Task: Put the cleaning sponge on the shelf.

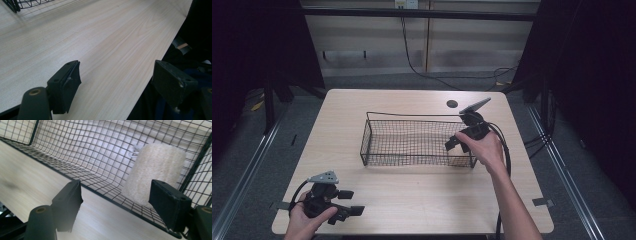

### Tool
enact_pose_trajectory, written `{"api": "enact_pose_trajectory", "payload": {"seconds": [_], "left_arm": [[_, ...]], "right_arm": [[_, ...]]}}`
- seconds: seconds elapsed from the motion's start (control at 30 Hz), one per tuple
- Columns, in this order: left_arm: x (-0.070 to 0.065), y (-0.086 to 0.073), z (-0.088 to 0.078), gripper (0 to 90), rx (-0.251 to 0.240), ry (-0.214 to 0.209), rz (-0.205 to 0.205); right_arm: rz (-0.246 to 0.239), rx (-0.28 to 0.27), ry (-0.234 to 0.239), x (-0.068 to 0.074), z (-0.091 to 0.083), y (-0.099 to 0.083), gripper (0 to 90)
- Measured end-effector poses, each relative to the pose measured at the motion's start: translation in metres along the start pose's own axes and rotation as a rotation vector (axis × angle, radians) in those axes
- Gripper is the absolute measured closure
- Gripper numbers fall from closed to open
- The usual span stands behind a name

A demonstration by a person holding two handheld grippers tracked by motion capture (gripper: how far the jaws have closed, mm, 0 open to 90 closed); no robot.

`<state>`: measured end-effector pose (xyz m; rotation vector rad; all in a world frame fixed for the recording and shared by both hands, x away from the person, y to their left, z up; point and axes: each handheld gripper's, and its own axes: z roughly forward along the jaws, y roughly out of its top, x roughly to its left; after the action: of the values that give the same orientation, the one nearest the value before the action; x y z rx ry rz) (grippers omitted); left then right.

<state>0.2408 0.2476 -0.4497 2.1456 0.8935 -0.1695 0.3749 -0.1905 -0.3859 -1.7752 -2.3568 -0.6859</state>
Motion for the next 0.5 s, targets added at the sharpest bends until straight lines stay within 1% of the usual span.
{"api": "enact_pose_trajectory", "payload": {"seconds": [0.07, 0.2, 0.23, 0.27, 0.4, 0.43, 0.5], "left_arm": [[0.0, 0.0, 0.0, 22.3, 0.001, -0.001, 0.0], [0.0, 0.0, 0.0, 22.3, 0.006, -0.004, 0.0], [0.0, 0.0, 0.0, 23.4, 0.0, 0.003, -0.003], [0.0, 0.0, 0.0, 23.4, 0.0, 0.006, -0.002], [0.0, 0.0, 0.001, 23.4, 0.002, 0.0, -0.002], [0.0, 0.0, 0.0, 23.3, 0.005, -0.002, -0.001], [0.0, 0.0, 0.001, 23.1, 0.005, -0.002, -0.002]], "right_arm": [[-0.015, -0.006, 0.007, 0.002, -0.001, -0.003, 26.4], [-0.028, -0.005, 0.011, 0.003, -0.002, -0.008, 26.9], [-0.039, -0.008, 0.015, 0.002, -0.004, -0.011, 27.4], [-0.039, -0.008, 0.015, 0.002, -0.004, -0.011, 27.4], [-0.07, -0.037, 0.022, 0.004, -0.009, -0.019, 28.3], [-0.08, -0.045, 0.017, 0.005, -0.009, -0.021, 28.6], [-0.093, -0.047, 0.027, 0.007, -0.009, -0.025, 28.6]]}}
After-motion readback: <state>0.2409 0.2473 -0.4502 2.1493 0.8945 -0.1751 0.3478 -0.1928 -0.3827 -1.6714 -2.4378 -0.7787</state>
